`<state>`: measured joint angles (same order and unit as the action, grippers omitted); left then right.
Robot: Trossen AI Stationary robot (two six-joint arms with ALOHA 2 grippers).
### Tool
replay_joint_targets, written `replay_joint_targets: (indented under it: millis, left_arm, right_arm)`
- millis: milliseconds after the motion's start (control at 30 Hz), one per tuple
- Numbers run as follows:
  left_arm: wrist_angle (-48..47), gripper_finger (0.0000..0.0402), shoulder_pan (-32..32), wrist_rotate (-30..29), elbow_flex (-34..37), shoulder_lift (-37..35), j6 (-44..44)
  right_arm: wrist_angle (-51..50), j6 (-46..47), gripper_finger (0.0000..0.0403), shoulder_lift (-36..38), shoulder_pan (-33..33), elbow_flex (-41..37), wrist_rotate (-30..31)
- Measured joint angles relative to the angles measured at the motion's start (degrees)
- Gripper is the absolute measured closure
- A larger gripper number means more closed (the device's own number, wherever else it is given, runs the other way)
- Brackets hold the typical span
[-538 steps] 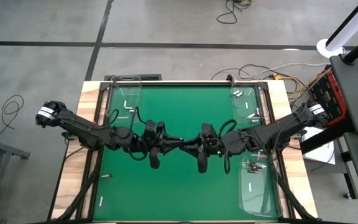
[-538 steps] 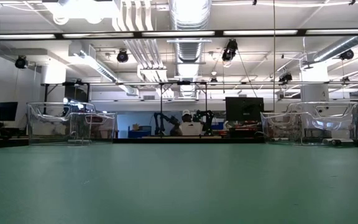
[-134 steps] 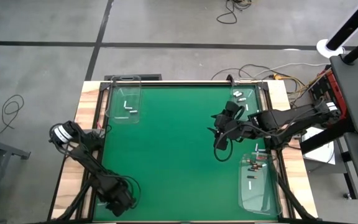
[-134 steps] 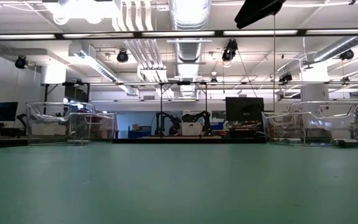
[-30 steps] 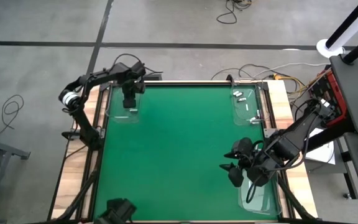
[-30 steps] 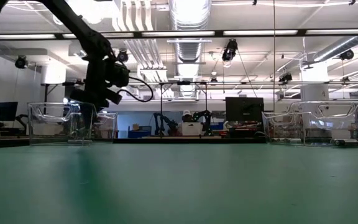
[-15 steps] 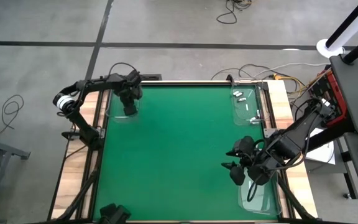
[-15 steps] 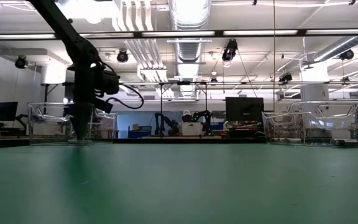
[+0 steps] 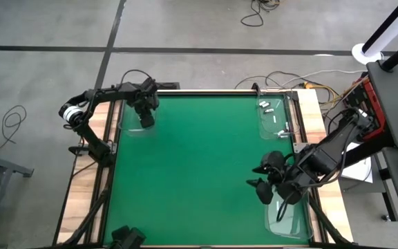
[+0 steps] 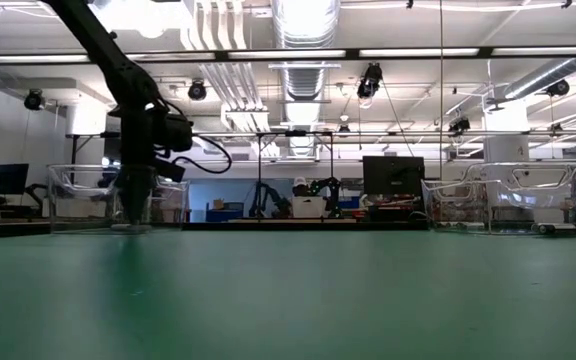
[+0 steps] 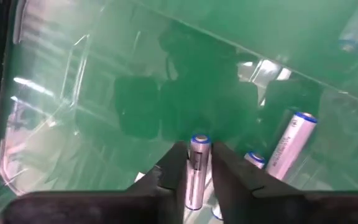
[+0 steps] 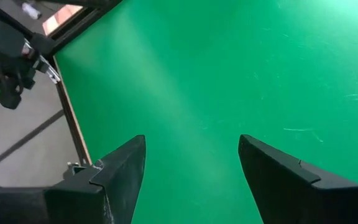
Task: Sort batteries
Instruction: Put the blue battery into the top left transparent bin, then adjust the bottom right transparent bin
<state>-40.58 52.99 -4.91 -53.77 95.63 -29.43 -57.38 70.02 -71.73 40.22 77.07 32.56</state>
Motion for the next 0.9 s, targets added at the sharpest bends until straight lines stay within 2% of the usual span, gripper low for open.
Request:
replay_joint_targets:
  millis: [100, 267, 467, 600, 733, 833, 900]
  left_arm:
    - [-1.2, 0.0318, 0.0, 1.5, -0.8, -0.1, 0.0]
    - [-6.4, 0.0265, 0.0, 1.6, -3.8, -1.3, 0.0]
    - [-13.5, 0.0240, 0.0, 6.5, -9.1, -7.4, 2.3]
    - [-15.5, 0.0244, -0.1, 9.9, -11.2, -15.2, 6.5]
    - [-14.9, 0.0246, -0.3, 16.3, -11.4, -24.4, 13.7]
    - [-14.9, 0.0246, -1.7, 21.3, -11.3, -31.3, 18.1]
    - [-14.5, 0.0246, -4.3, 22.3, -11.3, -35.9, 21.2]
  right_arm:
    - [-2.1, 4.7, 0.0136, 0.7, -1.0, 0.3, 0.0]
    - [-9.4, 17.5, 0.0117, 1.6, -4.3, 0.3, -0.4]
    - [-22.5, 27.5, 0.0107, 1.7, -11.8, -1.2, -9.9]
    - [-25.6, 23.8, 0.0118, 1.7, -20.0, -3.7, -16.6]
    - [-24.4, 17.6, 0.0135, 1.5, -26.8, -7.7, -22.3]
    - [-23.7, 15.5, 0.0144, 1.6, -28.0, -10.3, -25.0]
    - [-23.7, 15.3, 0.0146, 1.8, -27.9, -11.8, -25.1]
